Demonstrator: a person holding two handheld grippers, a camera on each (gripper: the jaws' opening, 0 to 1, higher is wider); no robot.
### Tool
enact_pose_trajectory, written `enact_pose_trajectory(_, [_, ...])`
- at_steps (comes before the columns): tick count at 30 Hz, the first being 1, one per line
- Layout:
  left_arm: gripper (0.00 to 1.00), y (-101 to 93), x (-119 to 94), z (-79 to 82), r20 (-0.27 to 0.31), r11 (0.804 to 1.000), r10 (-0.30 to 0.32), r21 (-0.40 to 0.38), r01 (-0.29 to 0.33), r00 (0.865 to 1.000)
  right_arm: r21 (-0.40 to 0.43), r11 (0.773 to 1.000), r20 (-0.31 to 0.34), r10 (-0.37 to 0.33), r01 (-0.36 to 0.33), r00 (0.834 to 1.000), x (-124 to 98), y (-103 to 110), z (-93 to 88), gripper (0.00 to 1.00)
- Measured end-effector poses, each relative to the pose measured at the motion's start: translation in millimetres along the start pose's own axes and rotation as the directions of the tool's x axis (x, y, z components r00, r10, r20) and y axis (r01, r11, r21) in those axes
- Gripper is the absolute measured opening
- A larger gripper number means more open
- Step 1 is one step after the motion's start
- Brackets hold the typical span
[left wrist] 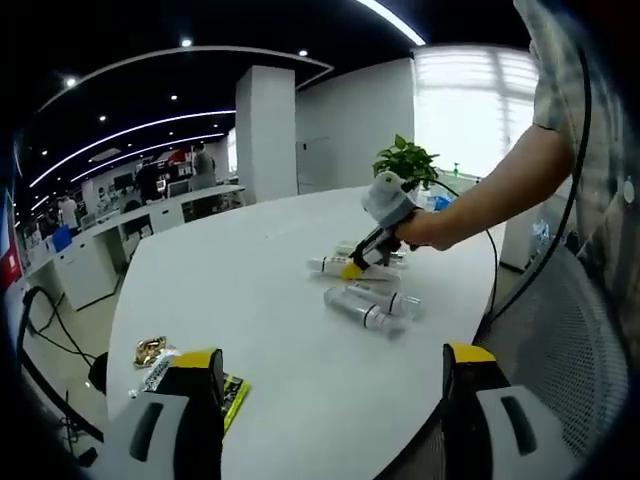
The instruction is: Arrange the skincare products in the storage area until every visible bottle or jar stands upright without overlapping.
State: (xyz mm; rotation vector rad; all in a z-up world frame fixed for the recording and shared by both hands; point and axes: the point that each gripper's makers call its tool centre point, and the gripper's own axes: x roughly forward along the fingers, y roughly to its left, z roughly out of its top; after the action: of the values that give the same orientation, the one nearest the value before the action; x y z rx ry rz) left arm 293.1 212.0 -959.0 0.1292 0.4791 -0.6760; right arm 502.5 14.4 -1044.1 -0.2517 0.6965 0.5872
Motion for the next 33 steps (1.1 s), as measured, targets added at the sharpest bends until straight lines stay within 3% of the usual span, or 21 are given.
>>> enact_pose_trajectory(5, [0.94,2.2,0.2,0.6,-0.003,1.0,0.001,-0.019,-0.001,1.0,-0.009,1.0,0.038,0.015,-0.014,0.999,-12.8,6.2,11.2,0.17])
enact_pose_trajectory(8, [0.96,1.3,-0.1,7.5,0.027,0.998,-0.007,-0.059,0.009,1.0,0.0,1.0,0.073,0.022,-0.022,0.997,-24.0,10.3,18.6,0.17])
enact_pose_trajectory(10, [0.97,-4.1,-1.0,19.4,0.082,0.995,-0.033,-0.091,0.041,0.996,0.008,0.999,0.096,0.031,-0.032,0.995,-30.7,13.8,22.7,0.17])
enact_pose_trajectory(13, [0.97,-2.9,-2.2,21.2,0.075,0.996,-0.029,-0.087,0.036,0.997,0.026,0.998,0.134,0.046,-0.05,0.99,-44.1,22.3,31.1,0.17])
enact_pose_trajectory(18, [0.93,4.5,-6.5,24.9,0.068,0.994,-0.005,-0.107,0.012,0.998,0.013,0.996,0.213,0.079,-0.084,0.974,-70.2,43.6,49.7,0.17])
enact_pose_trajectory(22, [0.92,0.7,-8.0,32.2,0.094,0.966,-0.043,-0.25,0.066,0.995,-0.024,0.992,0.261,0.124,-0.122,0.957,-90.8,67.8,63.0,0.17])
enact_pose_trajectory(25, [0.89,2.8,-9.9,39.6,0.121,0.959,-0.03,-0.277,0.062,0.992,-0.044,0.986,0.305,0.165,-0.159,0.938,-108.0,91.3,70.0,0.17])
enact_pose_trajectory(28, [0.86,2.6,-12.0,56.9,0.193,0.935,-0.019,-0.343,0.085,0.981,-0.048,0.982,0.327,0.19,-0.185,0.926,-119.6,109.2,69.9,0.17])
enact_pose_trajectory(30, [0.85,0.7,-15.0,73.4,0.254,0.887,-0.021,-0.442,0.135,0.967,-0.059,0.977,0.337,0.211,-0.203,0.918,-126.0,122.2,69.3,0.17])
enact_pose_trajectory(31, [0.85,-2.3,-16.3,82.9,0.296,0.852,-0.036,-0.49,0.184,0.955,-0.067,0.975,0.34,0.223,-0.213,0.914,-128.1,127.6,69.0,0.18])
enact_pose_trajectory(33, [0.83,-4.7,-17.6,94.4,0.35,0.807,-0.049,-0.538,0.243,0.936,-0.072,0.973,0.345,0.231,-0.219,0.91,-133.1,135.8,68.2,0.18])
